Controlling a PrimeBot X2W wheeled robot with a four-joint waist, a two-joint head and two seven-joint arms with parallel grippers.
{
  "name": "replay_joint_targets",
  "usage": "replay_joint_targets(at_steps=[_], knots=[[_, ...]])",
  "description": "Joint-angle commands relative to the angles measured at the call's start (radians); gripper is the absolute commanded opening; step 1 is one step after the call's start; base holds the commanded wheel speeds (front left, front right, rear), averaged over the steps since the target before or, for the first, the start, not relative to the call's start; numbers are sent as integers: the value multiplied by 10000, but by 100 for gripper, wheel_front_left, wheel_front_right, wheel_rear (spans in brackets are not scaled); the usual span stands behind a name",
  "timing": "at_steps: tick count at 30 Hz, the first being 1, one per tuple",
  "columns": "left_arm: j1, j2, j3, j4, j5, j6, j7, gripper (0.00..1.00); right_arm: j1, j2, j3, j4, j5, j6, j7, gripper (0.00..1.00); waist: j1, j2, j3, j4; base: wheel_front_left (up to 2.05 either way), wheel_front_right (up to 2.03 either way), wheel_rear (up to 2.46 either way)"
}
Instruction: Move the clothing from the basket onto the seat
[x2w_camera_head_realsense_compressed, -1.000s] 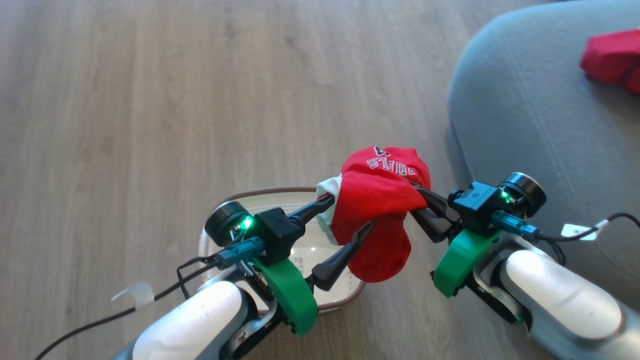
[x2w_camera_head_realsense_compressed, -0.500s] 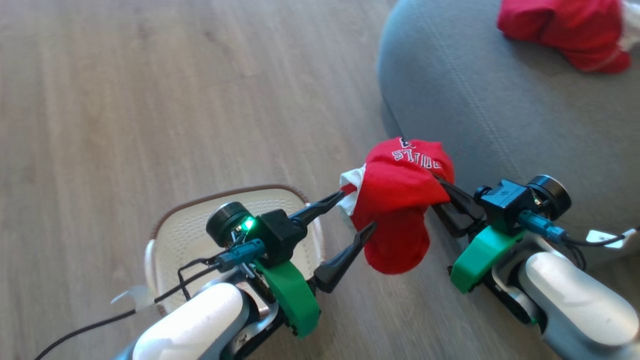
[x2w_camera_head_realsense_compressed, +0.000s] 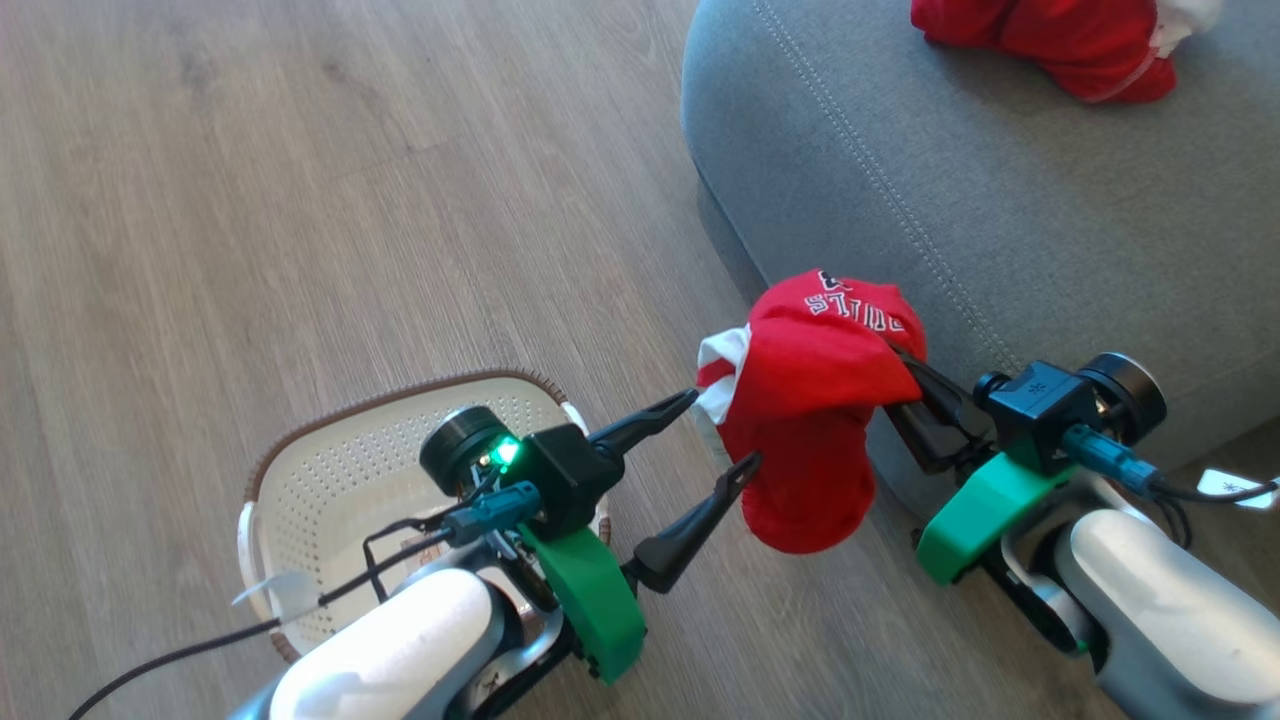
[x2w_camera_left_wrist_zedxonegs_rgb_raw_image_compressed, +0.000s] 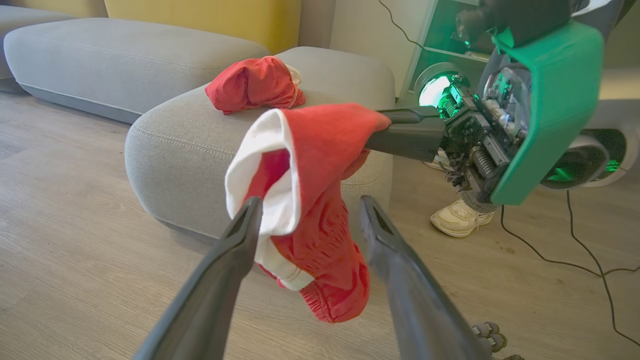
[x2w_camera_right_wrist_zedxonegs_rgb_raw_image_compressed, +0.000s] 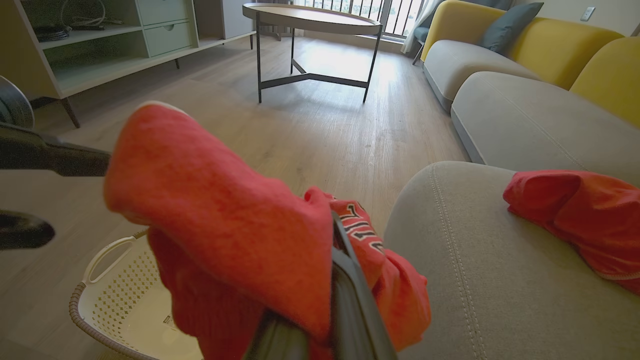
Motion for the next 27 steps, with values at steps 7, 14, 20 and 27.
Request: replay_joint_targets(at_steps=[7,14,20,27], knots=[[-683,203,286,-432,60,15,107,100,203,21,-426,-304,-178,69,-111,0,0,0,328,163,0,0,0],[-870,442,275,-668,160,52,395,100,-38,339,-1226,-217,-410,69,-248,0,0,0,1048,162,0,0,0],[-1285,847,363,-1115,304,86,938,100,-713,745,-2678,213,-520,69,-439,0,0,0,2297,29,0,0,0],[-1715,1297,720,-1608,321,275,1438,100,-2793,1416,-4542,1417,-244,69,-567,0,0,0,3816,-88,0,0,0]])
